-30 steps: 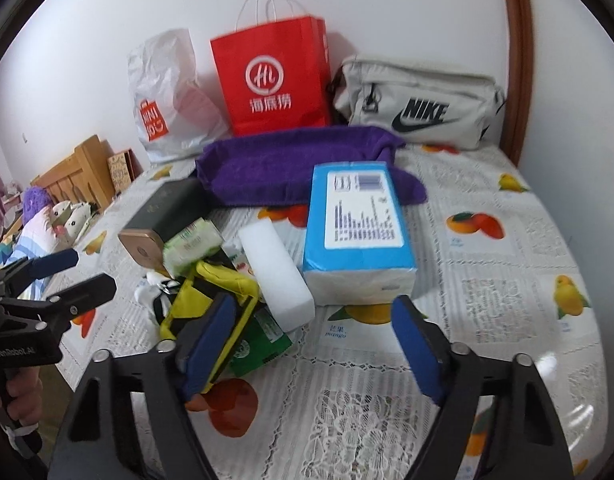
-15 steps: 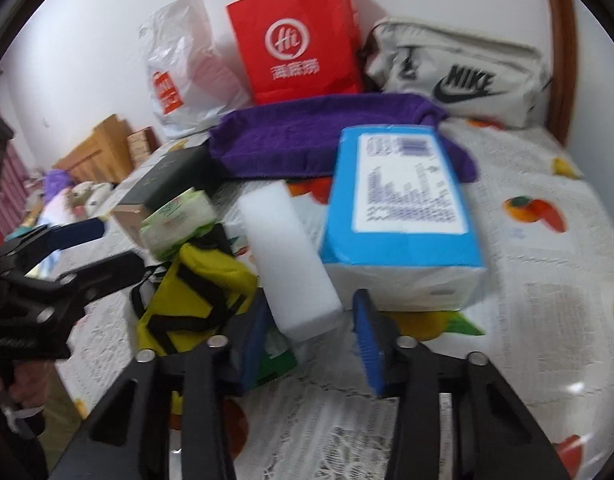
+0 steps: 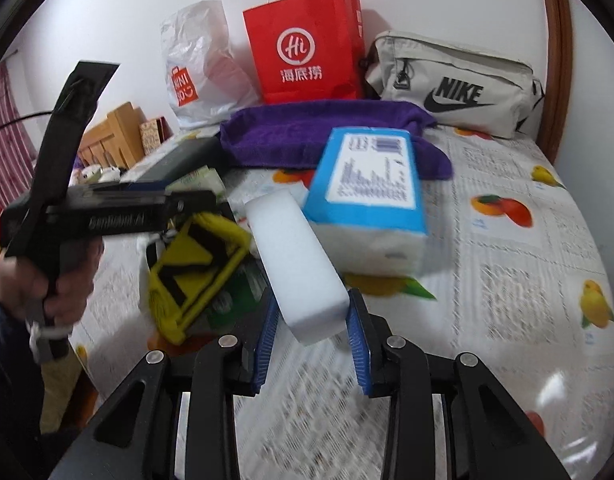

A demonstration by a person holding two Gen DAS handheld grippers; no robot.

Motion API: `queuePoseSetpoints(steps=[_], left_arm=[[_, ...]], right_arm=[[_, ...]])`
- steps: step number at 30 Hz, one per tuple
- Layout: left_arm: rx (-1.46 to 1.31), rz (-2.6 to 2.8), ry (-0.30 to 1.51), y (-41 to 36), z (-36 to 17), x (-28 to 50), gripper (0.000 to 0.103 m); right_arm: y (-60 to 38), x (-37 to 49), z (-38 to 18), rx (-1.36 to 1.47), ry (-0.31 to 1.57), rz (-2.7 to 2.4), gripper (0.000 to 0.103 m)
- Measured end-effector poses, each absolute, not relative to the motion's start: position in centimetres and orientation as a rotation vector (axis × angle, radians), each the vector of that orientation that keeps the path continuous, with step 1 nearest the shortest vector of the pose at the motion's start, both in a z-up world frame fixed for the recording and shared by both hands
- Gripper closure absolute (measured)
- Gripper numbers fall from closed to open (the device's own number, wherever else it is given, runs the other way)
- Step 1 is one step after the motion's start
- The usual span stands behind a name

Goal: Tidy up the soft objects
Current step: 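Grasp the white foam sponge with the right tool while the left tool grasps the green wipes pack, then carry the sponge in the right tool while the left tool carries the wipes toward the purple towel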

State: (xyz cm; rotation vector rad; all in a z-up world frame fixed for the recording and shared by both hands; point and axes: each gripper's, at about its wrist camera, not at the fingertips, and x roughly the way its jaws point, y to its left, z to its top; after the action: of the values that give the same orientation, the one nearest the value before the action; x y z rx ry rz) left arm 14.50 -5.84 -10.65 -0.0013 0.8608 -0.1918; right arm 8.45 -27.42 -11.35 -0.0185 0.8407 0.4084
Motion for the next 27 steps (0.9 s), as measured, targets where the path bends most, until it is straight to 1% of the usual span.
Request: queuePoseSetpoints(steps=[2, 3, 5, 6, 7, 8, 10, 11, 16, 18, 20, 21, 27], left_arm=[[-0.008, -0.187, 0.867, -5.7, -10.9, 14.7, 0.055], [-0.012, -0.184, 0.871, -5.7, -10.9, 14.8, 0.058], [-0.020, -0.191, 0.874, -5.3, -10.9, 14.6, 0.067], [-0.021, -0.196, 0.872, -5.2, -10.8, 14.5, 0.068], [-0.021, -0.196, 0.871, -5.0, -10.7, 14.3, 0.070], [-0.024, -0.195, 0.869, -4.7, -10.5, 14.1, 0.072], [-0.031, -0.195, 0.864, -4.0, -10.1, 13.5, 0.073], [-0.038, -0.190, 0.863, -3.7, -9.9, 13.3, 0.075], [-0.072, -0.166, 0.854, -1.8, -9.4, 11.8, 0.077], [-0.080, -0.161, 0.857, -1.1, -9.6, 11.4, 0.079], [-0.091, -0.162, 0.858, -0.6, -9.7, 11.0, 0.080], [-0.105, -0.167, 0.855, -0.2, -9.7, 10.8, 0.080], [-0.133, -0.175, 0.832, 0.7, -9.3, 9.9, 0.081]], right_arm=[[-27.7, 8.4, -11.7, -0.031, 0.855, 0.390, 0.068], [-27.8, 8.4, -12.0, -0.034, 0.861, 0.385, 0.067], [-27.8, 8.7, -12.5, -0.024, 0.876, 0.383, 0.066], [-27.8, 8.9, -12.7, -0.010, 0.880, 0.391, 0.066], [-27.8, 9.1, -12.9, 0.001, 0.881, 0.400, 0.061], [-27.6, 9.3, -13.0, 0.011, 0.881, 0.408, 0.052], [-27.2, 9.5, -13.2, 0.017, 0.869, 0.403, 0.041], [-27.0, 9.7, -13.2, 0.016, 0.865, 0.400, 0.040], [-25.9, 10.7, -13.5, 0.042, 0.875, 0.418, 0.040], [-25.4, 10.6, -13.5, 0.041, 0.871, 0.417, 0.046], [-25.1, 10.4, -13.4, 0.036, 0.878, 0.428, 0.065], [-25.1, 10.2, -13.4, 0.035, 0.881, 0.429, 0.068], [-26.0, 9.1, -12.9, 0.039, 0.886, 0.368, 0.068]])
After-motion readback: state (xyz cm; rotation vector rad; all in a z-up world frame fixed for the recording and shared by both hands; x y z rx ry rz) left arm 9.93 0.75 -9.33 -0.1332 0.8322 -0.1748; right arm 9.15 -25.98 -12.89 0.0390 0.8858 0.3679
